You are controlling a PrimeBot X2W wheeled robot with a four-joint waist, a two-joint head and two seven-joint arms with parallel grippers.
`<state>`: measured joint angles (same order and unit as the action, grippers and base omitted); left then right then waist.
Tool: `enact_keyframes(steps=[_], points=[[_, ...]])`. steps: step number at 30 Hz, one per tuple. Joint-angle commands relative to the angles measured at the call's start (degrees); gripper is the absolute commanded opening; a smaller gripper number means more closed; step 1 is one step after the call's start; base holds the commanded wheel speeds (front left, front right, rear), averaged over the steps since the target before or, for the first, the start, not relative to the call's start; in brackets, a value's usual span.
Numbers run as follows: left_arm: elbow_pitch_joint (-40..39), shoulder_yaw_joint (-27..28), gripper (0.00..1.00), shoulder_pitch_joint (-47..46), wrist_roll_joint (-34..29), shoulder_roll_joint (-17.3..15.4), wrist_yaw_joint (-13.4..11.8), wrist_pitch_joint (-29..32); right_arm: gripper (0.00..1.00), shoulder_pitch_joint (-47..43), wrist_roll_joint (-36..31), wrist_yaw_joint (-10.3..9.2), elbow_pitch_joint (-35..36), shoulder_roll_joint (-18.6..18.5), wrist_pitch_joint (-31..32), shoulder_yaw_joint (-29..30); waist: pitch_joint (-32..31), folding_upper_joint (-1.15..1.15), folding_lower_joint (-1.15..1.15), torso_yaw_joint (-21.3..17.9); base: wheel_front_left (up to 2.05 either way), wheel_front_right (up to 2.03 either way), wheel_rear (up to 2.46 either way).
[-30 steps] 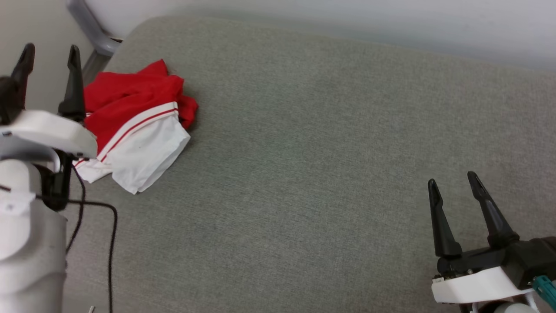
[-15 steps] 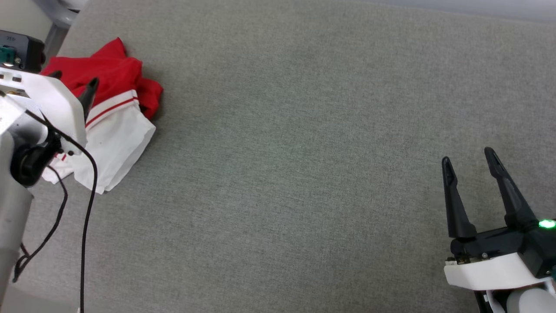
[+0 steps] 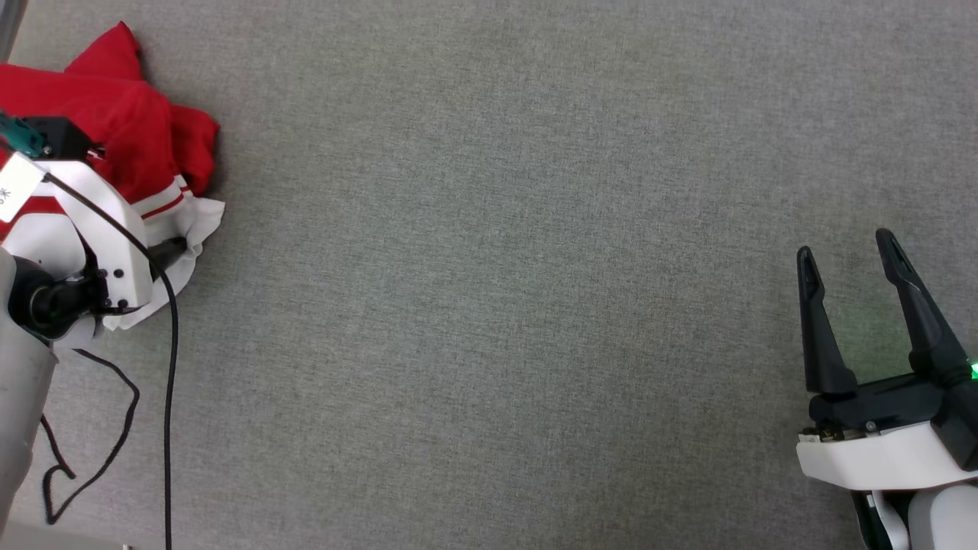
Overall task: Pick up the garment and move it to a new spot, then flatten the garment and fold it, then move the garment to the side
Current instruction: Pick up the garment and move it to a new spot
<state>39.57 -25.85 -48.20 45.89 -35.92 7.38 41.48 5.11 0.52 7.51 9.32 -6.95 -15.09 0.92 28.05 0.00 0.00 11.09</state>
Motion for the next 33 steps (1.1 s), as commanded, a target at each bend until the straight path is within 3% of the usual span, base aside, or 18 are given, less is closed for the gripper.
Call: enact_keyframes(steps=[1, 5, 6, 7, 13, 18, 23, 26, 33], points=[[1.4, -1.9, 1.0, 1.4, 0.4, 1.7, 0.0, 1.1, 1.0, 1.1, -0.1, -0.04, 0.2, -0.3, -0.1, 0.0, 0.6, 0.0, 0.0, -0.4, 0.0, 0.0, 0.0], [3.3, -4.3, 0.97, 2.3, 1.5, 3.5, 0.1, 1.5, 1.0, 1.1, 0.0, -0.04, -0.1, -0.4, -0.1, -0.1, 0.6, 0.0, 0.0, -0.5, 0.0, 0.0, 0.0], [3.3, -4.7, 0.09, 2.3, 1.7, 3.8, 0.1, 1.1, 1.0, 1.1, -0.1, -0.04, -0.3, -0.4, -0.1, -0.1, 0.4, 0.0, 0.0, -0.5, 0.0, 0.0, 0.0], [3.3, -5.2, 0.0, 2.1, 1.9, 3.6, 0.1, 0.8, 1.0, 1.2, -0.1, -0.04, -0.4, -0.3, -0.1, -0.2, 0.2, 0.0, 0.0, -0.5, 0.0, 0.0, 0.0], [-2.0, -7.4, 0.0, -2.0, 1.3, -2.1, 0.0, -7.6, 1.0, -0.4, 0.6, -0.04, -1.7, 0.9, -0.1, -0.6, -5.8, 0.0, 0.0, 0.1, 0.0, 0.0, 0.0], [-8.4, -10.6, 0.0, -3.2, 1.1, -5.9, 0.0, -11.1, 1.0, -2.2, 1.2, -0.04, -2.8, 2.0, -0.1, -0.5, -10.4, 0.0, 0.0, 0.5, 0.0, 0.0, 0.0], [-14.0, -13.5, 0.0, -4.9, 0.8, -7.8, 0.0, -13.1, 1.0, -3.1, 1.7, -0.04, -3.4, 2.8, -0.1, -0.6, -13.5, 0.0, 0.0, 0.2, 0.0, 0.0, 0.0], [-17.9, -15.5, 0.0, -6.4, 0.7, -8.0, 0.0, -14.1, 1.0, -3.6, 2.1, -0.04, -3.8, 3.2, -0.1, -0.7, -15.3, 0.0, 0.0, -0.5, 0.0, 0.0, 0.0], [-25.2, -19.3, 0.0, -9.6, -0.7, -5.2, 0.0, -15.2, 1.0, -4.0, 2.5, -0.04, -4.0, 3.9, -0.1, -0.5, -17.5, 0.0, 0.0, -4.7, 0.0, 0.0, 0.0]])
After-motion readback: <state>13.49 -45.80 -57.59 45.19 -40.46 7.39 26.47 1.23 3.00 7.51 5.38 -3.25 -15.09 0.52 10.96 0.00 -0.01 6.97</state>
